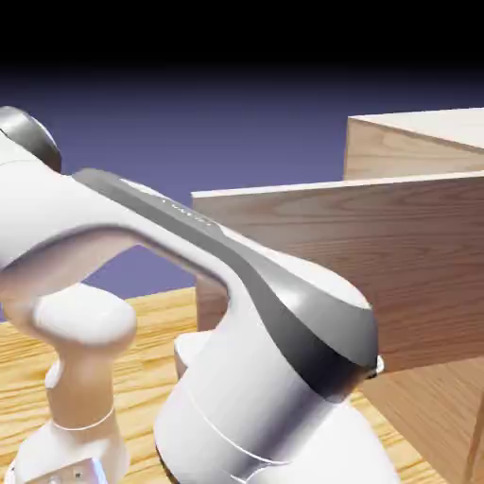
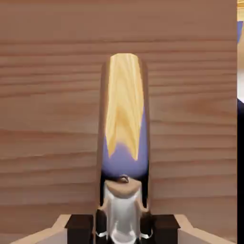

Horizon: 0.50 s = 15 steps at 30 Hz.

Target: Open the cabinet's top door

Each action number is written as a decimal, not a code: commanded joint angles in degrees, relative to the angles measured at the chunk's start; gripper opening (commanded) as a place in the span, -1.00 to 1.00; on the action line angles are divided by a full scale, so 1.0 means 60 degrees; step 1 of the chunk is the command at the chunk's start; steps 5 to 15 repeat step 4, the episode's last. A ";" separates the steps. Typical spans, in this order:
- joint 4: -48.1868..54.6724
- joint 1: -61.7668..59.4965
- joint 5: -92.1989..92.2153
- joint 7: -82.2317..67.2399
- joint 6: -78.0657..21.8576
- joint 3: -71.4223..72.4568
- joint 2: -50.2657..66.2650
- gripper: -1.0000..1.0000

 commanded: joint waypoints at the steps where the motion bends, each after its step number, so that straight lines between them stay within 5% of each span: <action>1: 0.0346 0.0319 -0.0142 0.0164 -0.0134 -0.0154 -0.0292 -1.00; 15: 0.1382 0.1180 -0.0472 0.0626 -0.0565 -0.0510 -0.1075 -1.00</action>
